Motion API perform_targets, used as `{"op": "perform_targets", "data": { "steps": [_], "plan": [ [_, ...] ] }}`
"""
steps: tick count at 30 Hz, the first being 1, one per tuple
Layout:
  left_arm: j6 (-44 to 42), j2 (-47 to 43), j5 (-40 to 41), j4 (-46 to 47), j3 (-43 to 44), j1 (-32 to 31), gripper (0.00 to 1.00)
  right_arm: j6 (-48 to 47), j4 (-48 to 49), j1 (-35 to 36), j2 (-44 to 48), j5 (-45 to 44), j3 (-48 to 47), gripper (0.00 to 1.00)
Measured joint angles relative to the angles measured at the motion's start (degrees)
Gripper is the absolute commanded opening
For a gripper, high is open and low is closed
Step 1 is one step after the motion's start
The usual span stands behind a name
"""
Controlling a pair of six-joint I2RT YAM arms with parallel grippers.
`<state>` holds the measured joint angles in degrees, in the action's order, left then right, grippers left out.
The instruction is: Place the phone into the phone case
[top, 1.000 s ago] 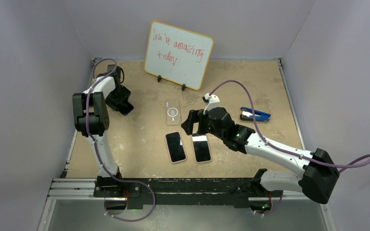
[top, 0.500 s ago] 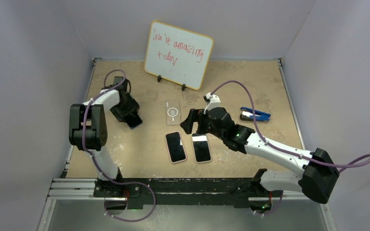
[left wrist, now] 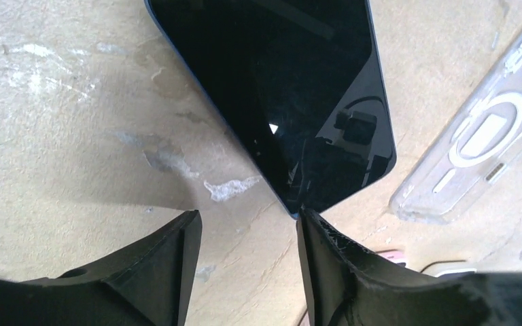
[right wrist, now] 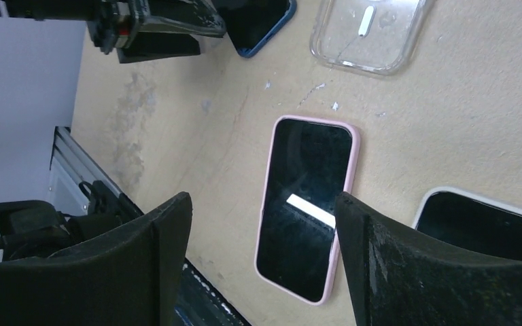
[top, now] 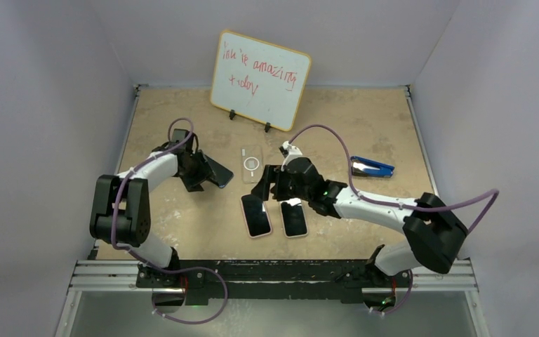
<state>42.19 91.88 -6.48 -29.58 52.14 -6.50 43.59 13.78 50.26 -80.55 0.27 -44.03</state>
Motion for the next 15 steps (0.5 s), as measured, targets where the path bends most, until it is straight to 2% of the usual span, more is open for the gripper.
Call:
{"op": "perform_targets", "data": {
  "steps": [3, 6, 15],
  "plan": [
    [0.0, -1.6, -0.3, 0.0, -0.7, 0.0, 0.79, 0.6, 0.4, 0.2, -2.4, 1.7, -0.6, 0.78],
    [0.9, -2.5, 1.9, -0.7, -0.3, 0.0, 0.86, 0.8, 0.4, 0.4, -3.1, 2.3, -1.7, 0.80],
    [8.5, 0.7, 7.5, -2.3, 6.5, 0.0, 0.93, 1.0, 0.7, 0.8, -1.1, 2.1, -2.5, 0.84]
  ]
}}
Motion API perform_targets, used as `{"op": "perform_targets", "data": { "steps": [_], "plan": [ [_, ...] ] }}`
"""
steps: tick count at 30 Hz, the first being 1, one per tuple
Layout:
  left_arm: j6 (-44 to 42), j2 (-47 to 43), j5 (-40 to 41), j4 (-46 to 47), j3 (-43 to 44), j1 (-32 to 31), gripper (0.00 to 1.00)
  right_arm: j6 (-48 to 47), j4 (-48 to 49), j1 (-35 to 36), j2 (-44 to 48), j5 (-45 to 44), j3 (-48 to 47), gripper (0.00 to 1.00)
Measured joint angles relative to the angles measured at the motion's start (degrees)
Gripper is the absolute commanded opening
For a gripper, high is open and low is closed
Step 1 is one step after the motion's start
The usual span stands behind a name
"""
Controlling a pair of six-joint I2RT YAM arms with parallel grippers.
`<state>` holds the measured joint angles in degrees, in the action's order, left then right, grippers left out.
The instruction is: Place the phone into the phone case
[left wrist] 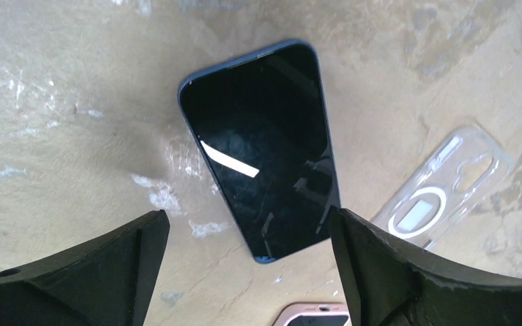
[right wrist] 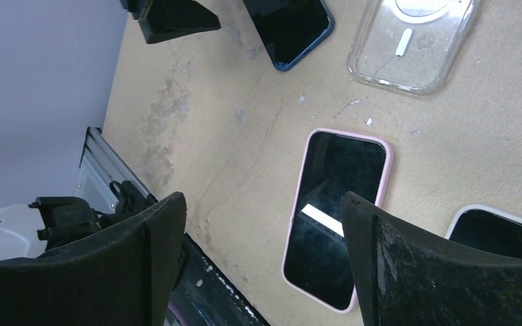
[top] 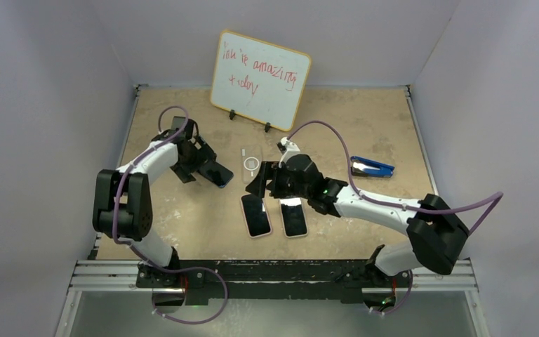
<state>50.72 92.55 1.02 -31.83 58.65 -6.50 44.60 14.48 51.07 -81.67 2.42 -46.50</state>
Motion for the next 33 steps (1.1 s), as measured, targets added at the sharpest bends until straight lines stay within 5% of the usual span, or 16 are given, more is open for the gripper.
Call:
{"op": "perform_targets", "data": {
  "steps": [14, 33],
  "plan": [
    [9.0, 11.3, 7.7, -7.7, 13.3, -1.0, 0.90, -0.7, -1.7, 0.0, 8.3, -3.3, 3.5, 0.86],
    [16.3, 18.2, 10.5, -12.3, 17.2, -5.8, 0.91, -3.3, -4.7, 0.0, 11.2, -6.1, 4.6, 0.87]
  ]
}}
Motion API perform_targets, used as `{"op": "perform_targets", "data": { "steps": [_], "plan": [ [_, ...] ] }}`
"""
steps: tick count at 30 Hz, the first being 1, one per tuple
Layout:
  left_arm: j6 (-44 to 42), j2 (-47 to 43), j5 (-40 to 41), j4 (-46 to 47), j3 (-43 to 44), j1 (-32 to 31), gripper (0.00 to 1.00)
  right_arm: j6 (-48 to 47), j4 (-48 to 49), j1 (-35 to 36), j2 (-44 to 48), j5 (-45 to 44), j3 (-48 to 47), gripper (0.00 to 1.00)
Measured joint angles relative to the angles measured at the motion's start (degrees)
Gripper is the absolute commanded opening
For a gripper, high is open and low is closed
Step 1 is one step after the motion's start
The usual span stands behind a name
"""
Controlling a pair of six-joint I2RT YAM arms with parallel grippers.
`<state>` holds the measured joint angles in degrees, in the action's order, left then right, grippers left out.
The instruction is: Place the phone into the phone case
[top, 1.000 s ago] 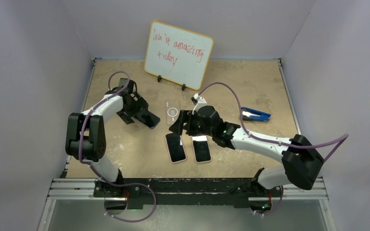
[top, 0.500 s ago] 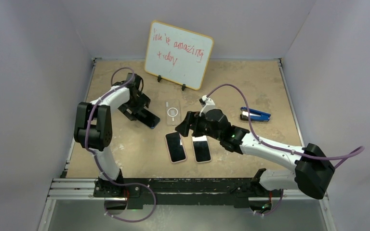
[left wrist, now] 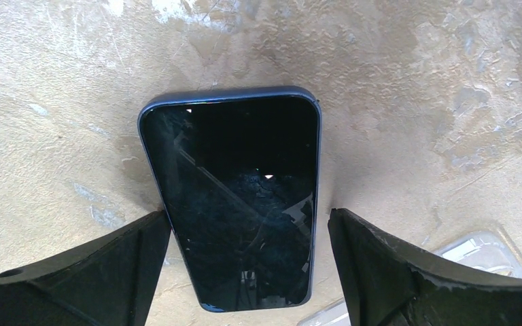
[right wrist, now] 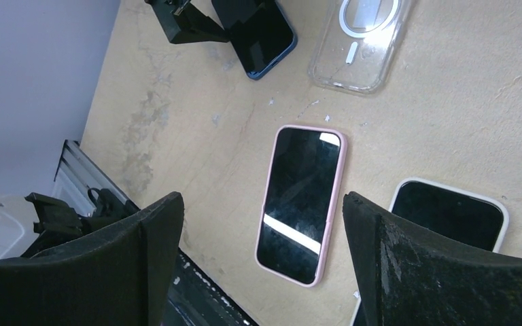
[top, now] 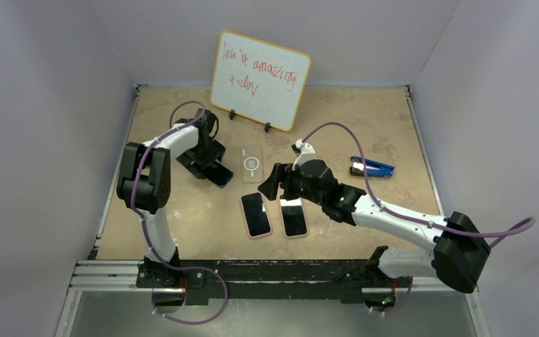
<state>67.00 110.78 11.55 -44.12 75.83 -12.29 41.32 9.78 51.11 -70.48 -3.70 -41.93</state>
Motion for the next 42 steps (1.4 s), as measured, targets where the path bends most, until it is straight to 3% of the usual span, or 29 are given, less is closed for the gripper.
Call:
{"op": "perform_targets", "data": {
  "steps": [16, 24, 28, 36, 42],
  "plan": [
    [1.1, 1.1, 0.9, -3.1, 1.3, 0.0, 0.68, 0.0, 0.0, 0.0, -1.2, 0.0, -0.1, 0.87],
    [-1.9, -7.3, -1.4, -0.4, -10.0, 0.0, 0.62, 1.4, 1.1, 0.0, -6.1, 1.6, -1.6, 0.79],
    [-3.6, -12.3, -3.2, 0.4, -16.0, 0.0, 0.61, 2.2, 2.7, 0.3, -9.5, 3.0, -3.0, 0.70],
    [-6.7, -25.1, -7.0, 4.3, -26.1, 0.0, 0.60, 3.5, 6.3, 1.8, -20.9, 8.3, -8.5, 0.54],
    [-8.1, -30.6, -11.0, 7.4, -33.0, 0.0, 0.58, 3.0, 6.8, 2.3, -29.2, 12.2, -16.0, 0.51]
  ]
}}
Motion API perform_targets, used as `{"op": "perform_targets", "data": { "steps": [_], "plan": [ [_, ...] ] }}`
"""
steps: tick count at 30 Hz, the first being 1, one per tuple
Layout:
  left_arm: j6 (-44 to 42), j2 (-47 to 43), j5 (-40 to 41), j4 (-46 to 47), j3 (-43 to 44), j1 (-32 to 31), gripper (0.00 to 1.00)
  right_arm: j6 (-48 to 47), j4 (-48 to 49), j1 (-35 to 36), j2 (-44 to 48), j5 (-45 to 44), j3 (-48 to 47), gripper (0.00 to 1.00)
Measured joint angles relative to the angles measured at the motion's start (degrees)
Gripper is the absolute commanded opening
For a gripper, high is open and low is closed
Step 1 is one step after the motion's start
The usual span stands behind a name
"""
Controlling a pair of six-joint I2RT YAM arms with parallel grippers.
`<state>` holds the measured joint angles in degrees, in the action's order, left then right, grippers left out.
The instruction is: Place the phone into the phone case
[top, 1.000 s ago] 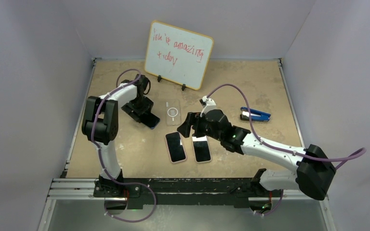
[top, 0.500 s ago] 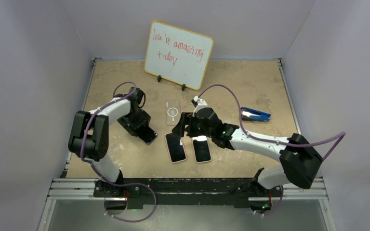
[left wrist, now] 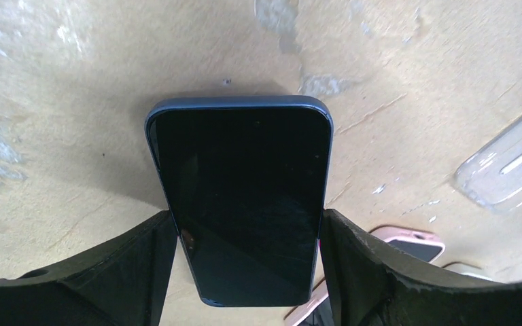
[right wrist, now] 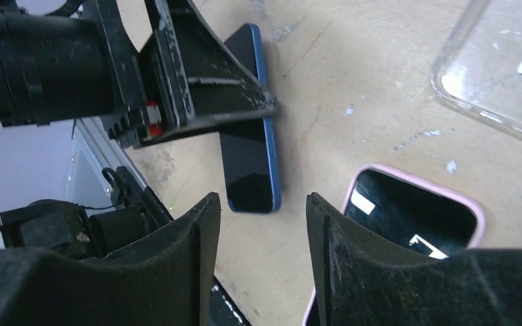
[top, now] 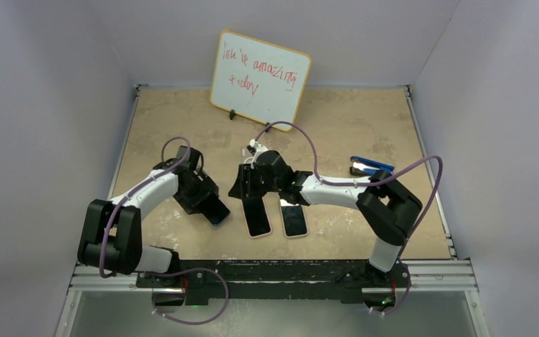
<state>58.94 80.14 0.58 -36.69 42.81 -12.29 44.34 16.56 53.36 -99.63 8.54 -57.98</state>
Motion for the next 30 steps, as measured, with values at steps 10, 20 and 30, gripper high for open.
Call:
{"op": "perform_targets", "data": {
  "steps": [10, 20, 30],
  "plan": [
    [-1.1, -6.9, -4.5, 1.4, -1.8, 0.0, 0.57, 0.0, 0.0, 2.0, -8.9, 4.9, -5.7, 0.48],
    [-3.5, -11.1, -8.3, 2.5, -2.3, 0.3, 0.77, 1.1, 1.0, 3.4, -10.4, 7.4, -5.7, 0.00],
    [-13.8, -13.7, -17.4, 5.6, 1.1, 0.2, 0.86, 1.3, 0.2, 2.4, -5.8, 5.9, -1.7, 0.00]
  ]
}}
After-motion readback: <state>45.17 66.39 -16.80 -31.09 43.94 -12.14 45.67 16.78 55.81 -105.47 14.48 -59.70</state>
